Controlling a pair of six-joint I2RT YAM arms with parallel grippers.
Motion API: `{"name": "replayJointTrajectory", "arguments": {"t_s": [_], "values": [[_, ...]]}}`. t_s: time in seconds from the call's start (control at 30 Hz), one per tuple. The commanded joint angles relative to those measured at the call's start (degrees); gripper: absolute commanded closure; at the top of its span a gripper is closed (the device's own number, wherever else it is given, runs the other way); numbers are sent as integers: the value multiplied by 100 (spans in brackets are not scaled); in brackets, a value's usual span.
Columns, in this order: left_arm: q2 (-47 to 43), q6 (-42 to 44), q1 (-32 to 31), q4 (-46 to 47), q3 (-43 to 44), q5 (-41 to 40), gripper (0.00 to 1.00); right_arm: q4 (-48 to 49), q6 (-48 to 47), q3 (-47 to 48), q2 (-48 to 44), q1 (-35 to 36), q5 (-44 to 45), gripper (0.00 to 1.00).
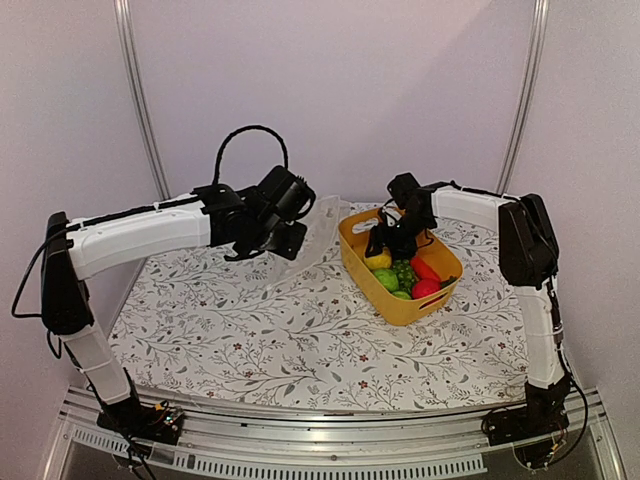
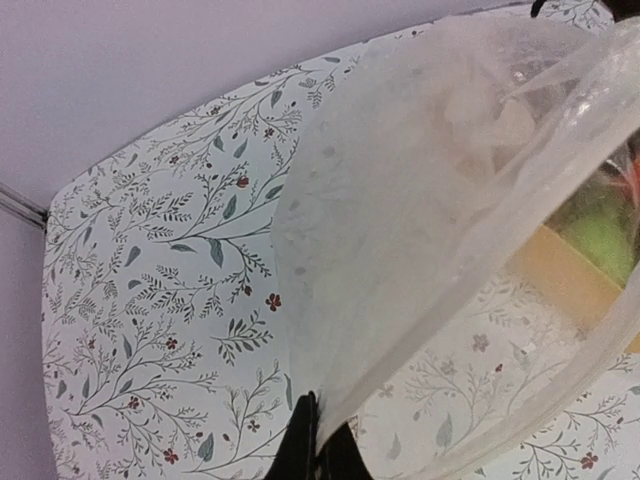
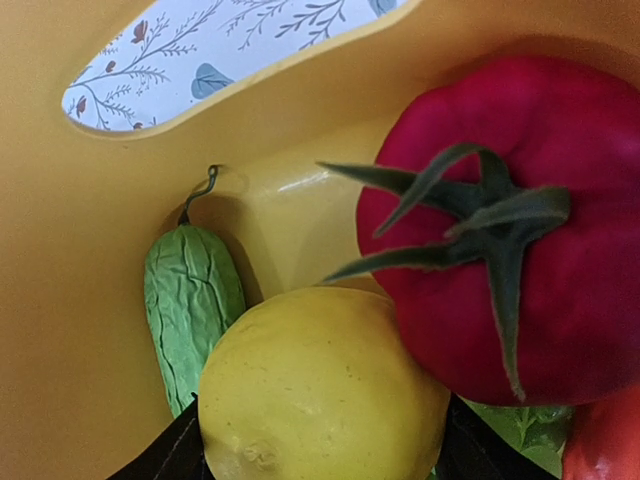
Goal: Place the food in the zip-top bag and seal the zipper
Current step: Pick up the fake fruit from the bin, then place the fake fruit in the zipper food storage bag.
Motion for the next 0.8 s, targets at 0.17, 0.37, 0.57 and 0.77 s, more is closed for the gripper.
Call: {"name": "replayJointTrajectory", "arguments": {"t_s": [0.17,0.37,0.57,0.77], "values": [[-155,-97,138,-79,151,175,100,16,163,-242,-1040,20,27,41],[76,-235,269,-30,369,533,100,425,168,-900,-2270,116,-465,43],[258,-398,386,-6,598,909,100,1032,139,-1206,-3111,570,-1435,46],[481,-466,423,5,966,1180,100,1931,342,-1283,-3416,844,-2192,47]]}}
